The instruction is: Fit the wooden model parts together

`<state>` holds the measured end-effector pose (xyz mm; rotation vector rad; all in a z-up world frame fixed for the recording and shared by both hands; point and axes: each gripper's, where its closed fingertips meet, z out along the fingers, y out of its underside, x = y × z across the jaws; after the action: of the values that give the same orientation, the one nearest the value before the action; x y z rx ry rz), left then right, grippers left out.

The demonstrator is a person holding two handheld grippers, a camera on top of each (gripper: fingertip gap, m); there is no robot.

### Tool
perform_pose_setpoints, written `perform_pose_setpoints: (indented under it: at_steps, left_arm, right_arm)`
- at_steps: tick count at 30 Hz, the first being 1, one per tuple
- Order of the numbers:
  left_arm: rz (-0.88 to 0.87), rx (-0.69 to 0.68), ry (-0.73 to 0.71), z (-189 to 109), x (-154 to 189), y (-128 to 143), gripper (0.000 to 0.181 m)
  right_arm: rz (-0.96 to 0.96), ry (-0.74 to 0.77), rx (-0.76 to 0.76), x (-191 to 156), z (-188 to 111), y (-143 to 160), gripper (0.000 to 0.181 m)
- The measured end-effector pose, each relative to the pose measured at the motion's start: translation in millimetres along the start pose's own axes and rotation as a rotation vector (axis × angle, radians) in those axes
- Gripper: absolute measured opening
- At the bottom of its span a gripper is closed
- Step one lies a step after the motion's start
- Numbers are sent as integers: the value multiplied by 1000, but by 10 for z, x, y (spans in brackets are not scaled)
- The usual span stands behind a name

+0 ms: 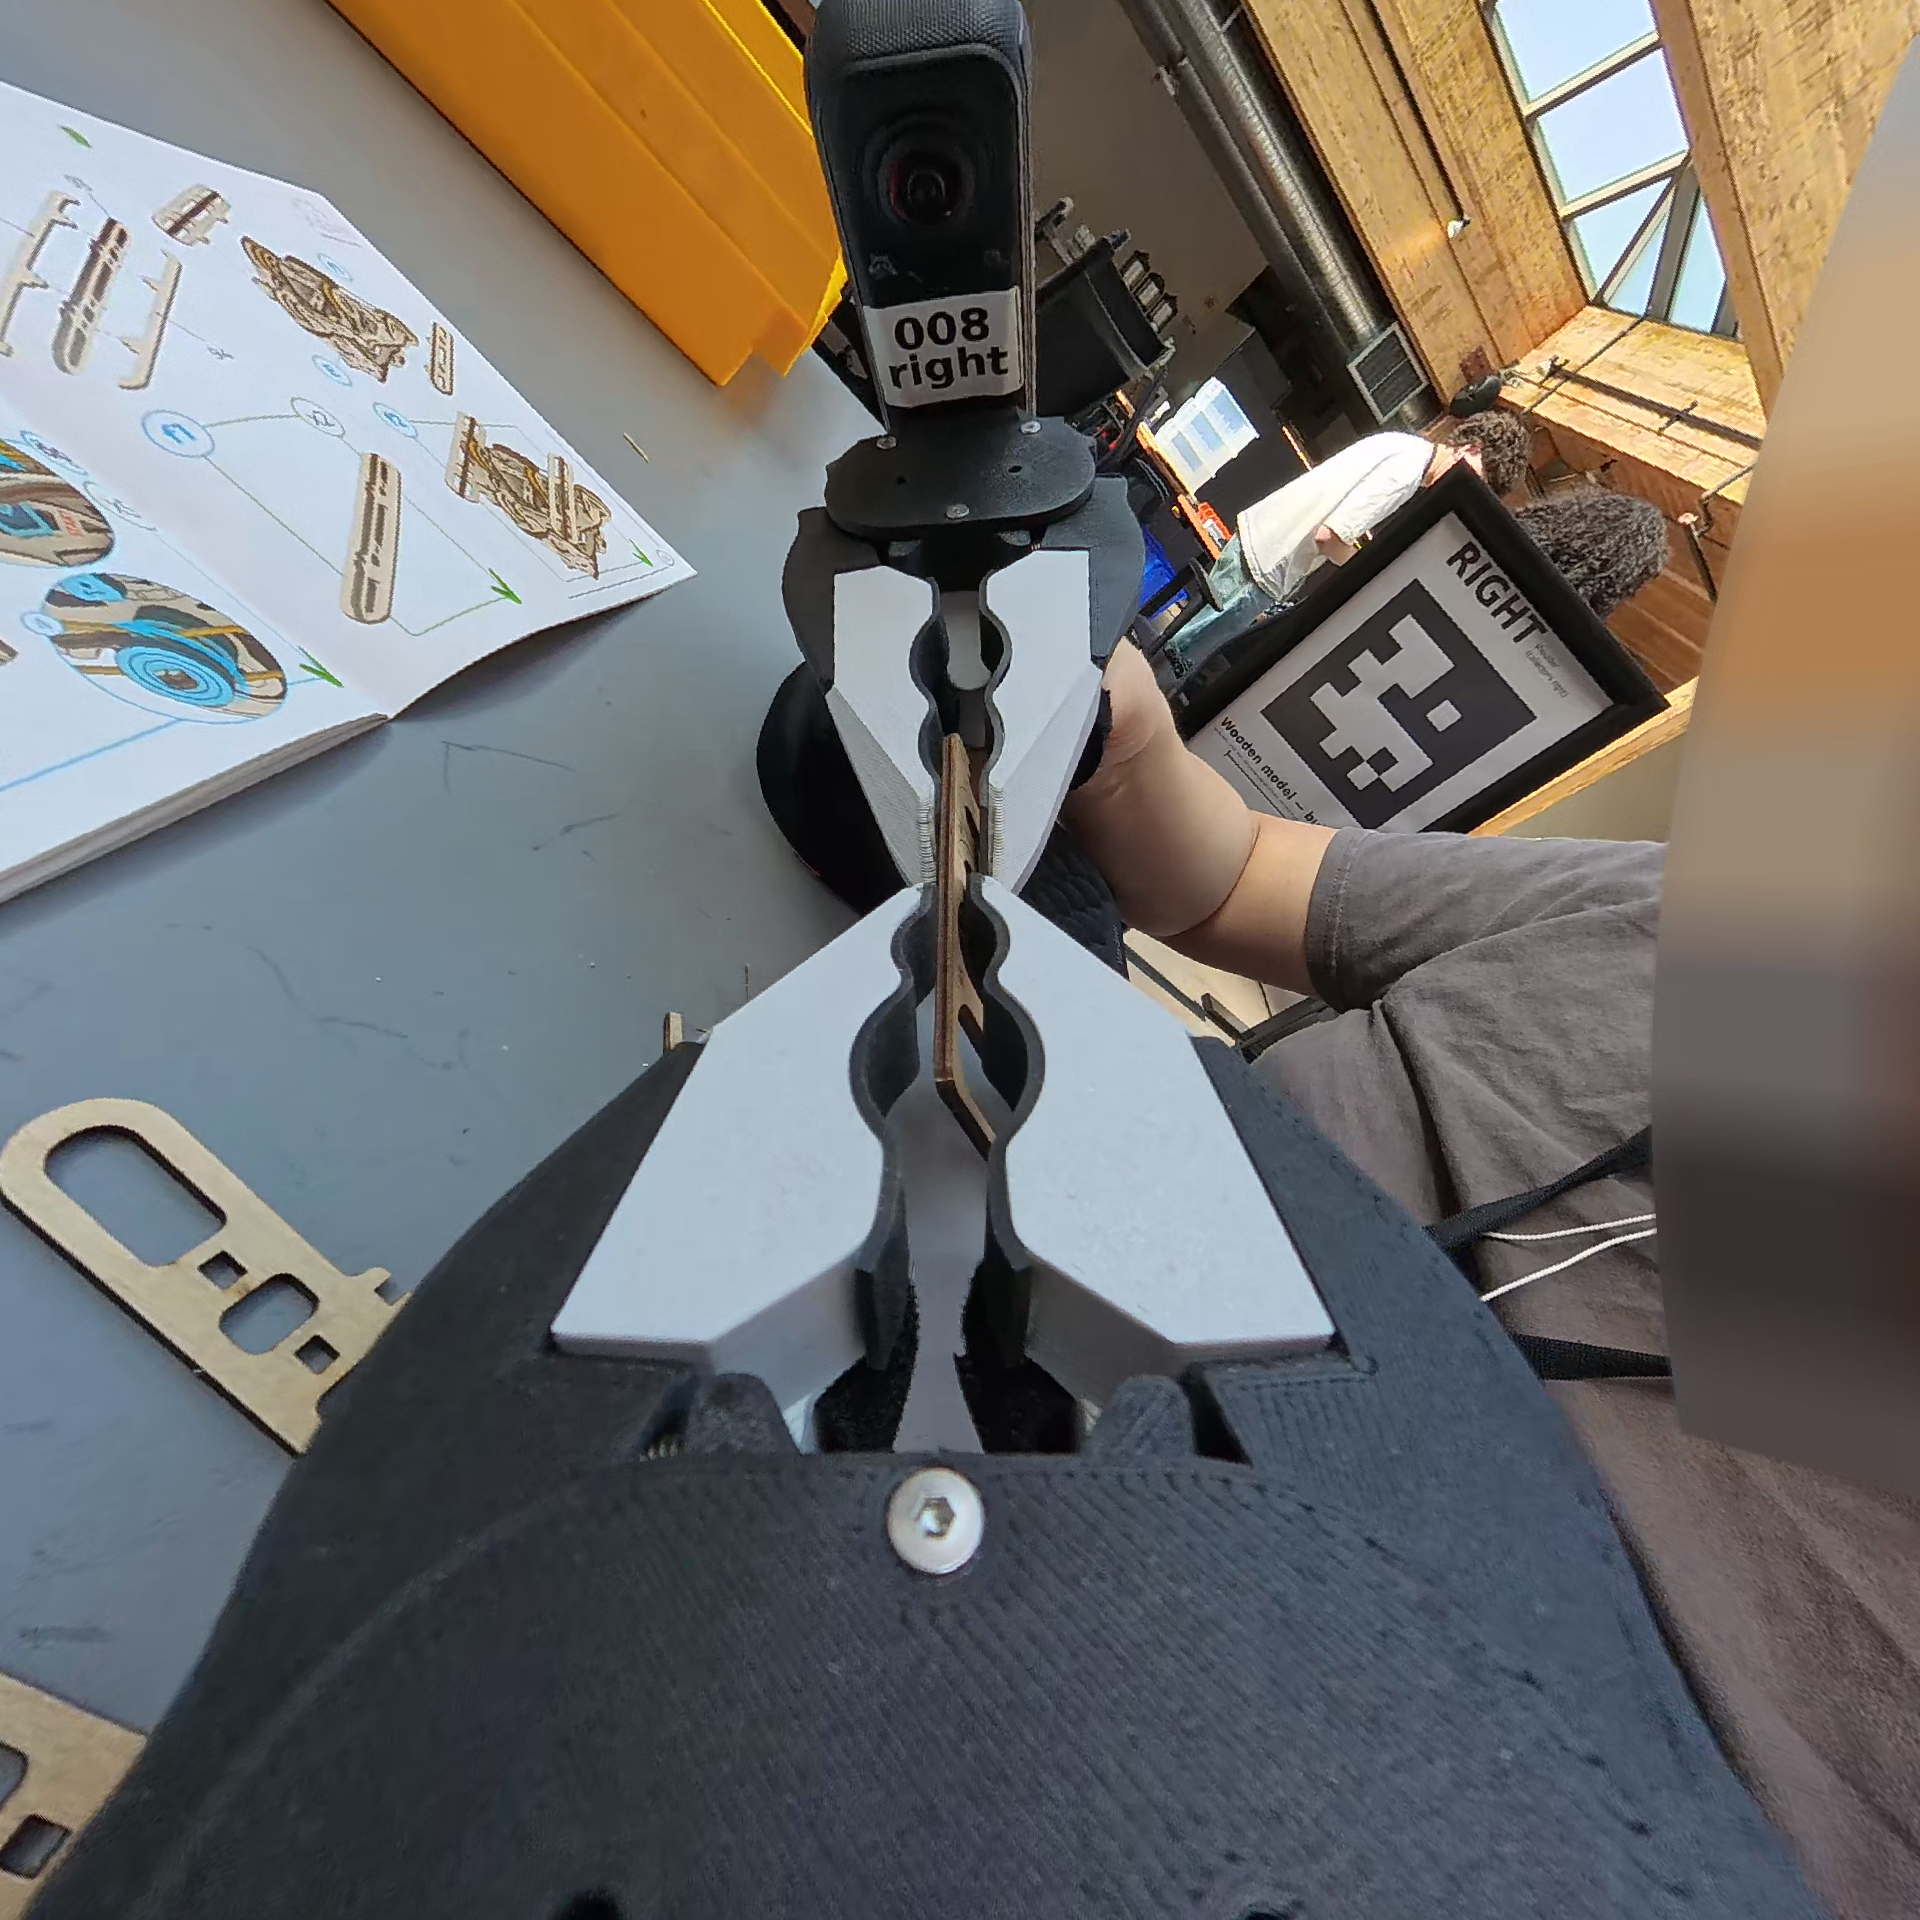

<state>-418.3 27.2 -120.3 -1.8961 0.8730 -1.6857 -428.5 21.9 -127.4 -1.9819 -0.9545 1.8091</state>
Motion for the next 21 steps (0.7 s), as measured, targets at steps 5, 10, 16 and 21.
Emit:
perform_pose_setpoints:
  at_steps: [5,10,16,21]
  left_arm:
    - [-25,-20,13,4,12,33,1]
    - [-129,-6,45,11,1,50,0]
    - [-203,29,36,35,-57,60,0]
    - [-211,30,27,44,-101,79,0]
  right_arm:
    - [-15,-2,-23,-8,7,33,2]
    - [-25,9,-38,15,10,56,3]
    - [18,13,-39,72,-6,76,2]
    - [50,19,-47,116,-4,94,2]
